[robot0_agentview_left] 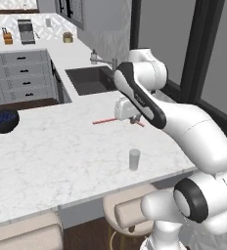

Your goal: Take a straw from the drawer in front and place it inside the glass cup on the dining counter.

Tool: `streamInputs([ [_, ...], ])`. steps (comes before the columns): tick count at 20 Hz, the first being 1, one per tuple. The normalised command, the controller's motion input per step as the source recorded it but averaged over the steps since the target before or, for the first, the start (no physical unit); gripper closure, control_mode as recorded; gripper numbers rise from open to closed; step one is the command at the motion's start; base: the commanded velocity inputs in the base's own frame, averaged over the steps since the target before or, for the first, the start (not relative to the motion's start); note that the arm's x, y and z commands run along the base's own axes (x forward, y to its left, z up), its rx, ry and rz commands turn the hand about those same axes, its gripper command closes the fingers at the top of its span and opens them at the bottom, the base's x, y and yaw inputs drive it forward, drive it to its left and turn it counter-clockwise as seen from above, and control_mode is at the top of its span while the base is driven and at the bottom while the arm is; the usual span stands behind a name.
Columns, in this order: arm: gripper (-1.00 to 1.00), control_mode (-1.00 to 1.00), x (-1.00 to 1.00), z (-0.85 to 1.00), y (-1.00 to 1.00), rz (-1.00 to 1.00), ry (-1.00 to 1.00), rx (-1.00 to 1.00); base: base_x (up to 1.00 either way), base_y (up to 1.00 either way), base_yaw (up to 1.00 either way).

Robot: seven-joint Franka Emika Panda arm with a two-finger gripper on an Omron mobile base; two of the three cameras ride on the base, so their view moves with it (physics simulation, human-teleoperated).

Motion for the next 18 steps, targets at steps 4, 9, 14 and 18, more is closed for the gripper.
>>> streamInputs([
  [4, 1.00, -1.00, 0.01, 0.24, 0.00, 0.00, -0.12, -0.25, 0.00, 0.00, 0.00],
  [9, 1.00, -1.00, -0.13, 0.45, 0.00, 0.00, -0.23, -0.40, 0.00, 0.00, 0.00],
  [14, 1.00, -1.00, 0.00, 0.47, 0.00, 0.00, -0.14, -0.43, 0.00, 0.00, 0.00],
  [18, 1.00, -1.00, -0.04, 0.11, -0.13, 0.00, -0.08, -0.44, 0.00, 0.00, 0.00],
])
